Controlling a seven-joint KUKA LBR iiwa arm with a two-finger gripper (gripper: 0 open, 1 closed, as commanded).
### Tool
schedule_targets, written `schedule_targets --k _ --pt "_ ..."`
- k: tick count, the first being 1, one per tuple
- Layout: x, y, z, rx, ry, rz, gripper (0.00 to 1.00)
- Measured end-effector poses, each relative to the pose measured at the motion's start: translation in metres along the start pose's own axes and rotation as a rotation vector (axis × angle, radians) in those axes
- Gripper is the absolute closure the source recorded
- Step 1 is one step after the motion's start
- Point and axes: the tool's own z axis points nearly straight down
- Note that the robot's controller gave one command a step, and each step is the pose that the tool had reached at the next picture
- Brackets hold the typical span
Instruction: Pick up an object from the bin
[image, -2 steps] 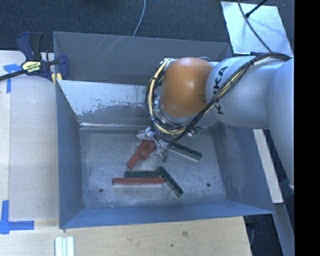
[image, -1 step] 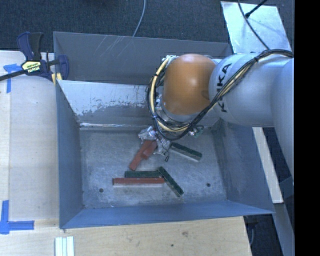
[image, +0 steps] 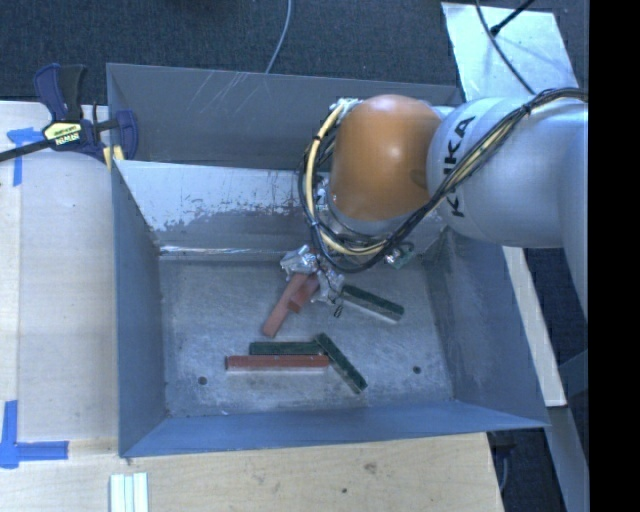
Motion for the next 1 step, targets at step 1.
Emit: schedule_targets --k 1 --pt "-0.0011 -0.001 -0.0206 0.004 -0.004 0.0 1.0"
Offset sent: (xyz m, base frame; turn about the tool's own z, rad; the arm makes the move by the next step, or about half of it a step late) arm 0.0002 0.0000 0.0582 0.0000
